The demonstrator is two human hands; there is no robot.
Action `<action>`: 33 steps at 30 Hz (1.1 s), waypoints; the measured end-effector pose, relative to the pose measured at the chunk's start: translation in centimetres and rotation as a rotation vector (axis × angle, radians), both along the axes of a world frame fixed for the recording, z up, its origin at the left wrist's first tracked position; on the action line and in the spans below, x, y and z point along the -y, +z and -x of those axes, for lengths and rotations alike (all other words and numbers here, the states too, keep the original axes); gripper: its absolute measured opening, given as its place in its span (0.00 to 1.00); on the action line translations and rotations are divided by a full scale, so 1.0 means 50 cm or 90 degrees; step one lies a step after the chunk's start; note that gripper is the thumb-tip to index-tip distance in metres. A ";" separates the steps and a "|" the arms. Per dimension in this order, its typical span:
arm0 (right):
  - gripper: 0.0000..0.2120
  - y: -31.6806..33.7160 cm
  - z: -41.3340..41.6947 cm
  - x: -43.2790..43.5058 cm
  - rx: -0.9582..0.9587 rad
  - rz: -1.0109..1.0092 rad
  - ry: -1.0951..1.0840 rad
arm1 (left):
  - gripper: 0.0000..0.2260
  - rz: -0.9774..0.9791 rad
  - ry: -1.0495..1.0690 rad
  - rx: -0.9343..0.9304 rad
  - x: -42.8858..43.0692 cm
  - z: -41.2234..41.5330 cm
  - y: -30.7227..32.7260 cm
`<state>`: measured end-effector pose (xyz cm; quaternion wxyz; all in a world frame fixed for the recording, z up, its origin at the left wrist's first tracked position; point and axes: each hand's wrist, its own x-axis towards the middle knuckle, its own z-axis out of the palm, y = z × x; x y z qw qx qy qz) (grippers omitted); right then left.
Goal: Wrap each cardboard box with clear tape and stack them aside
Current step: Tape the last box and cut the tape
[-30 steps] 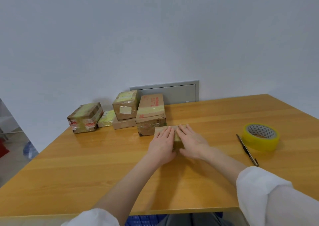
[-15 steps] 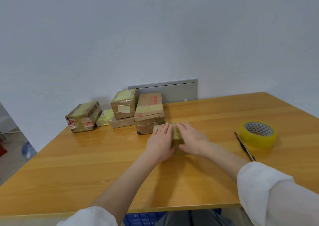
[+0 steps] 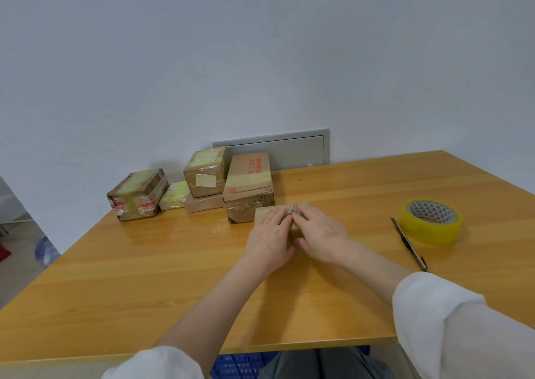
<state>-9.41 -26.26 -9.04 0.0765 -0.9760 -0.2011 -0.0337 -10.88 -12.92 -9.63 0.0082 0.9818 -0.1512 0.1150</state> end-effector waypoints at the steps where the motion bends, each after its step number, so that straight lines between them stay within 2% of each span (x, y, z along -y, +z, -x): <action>1: 0.28 0.002 -0.003 -0.001 0.001 0.000 -0.004 | 0.29 -0.002 0.000 0.004 0.000 -0.002 0.000; 6: 0.25 0.001 -0.010 0.003 0.014 -0.009 -0.011 | 0.31 -0.010 -0.009 0.013 -0.003 -0.001 -0.012; 11: 0.27 -0.007 -0.014 0.008 0.013 -0.013 -0.002 | 0.33 -0.026 -0.017 0.010 -0.006 0.000 -0.016; 20: 0.34 -0.010 -0.009 0.009 0.012 -0.020 0.005 | 0.33 0.036 -0.023 -0.019 -0.012 0.001 -0.005; 29: 0.31 -0.002 -0.009 0.009 0.036 -0.089 -0.027 | 0.31 0.075 -0.012 -0.015 -0.013 0.003 0.000; 33: 0.35 0.000 -0.010 0.013 0.027 -0.085 -0.032 | 0.32 0.070 0.000 0.000 -0.011 0.002 0.004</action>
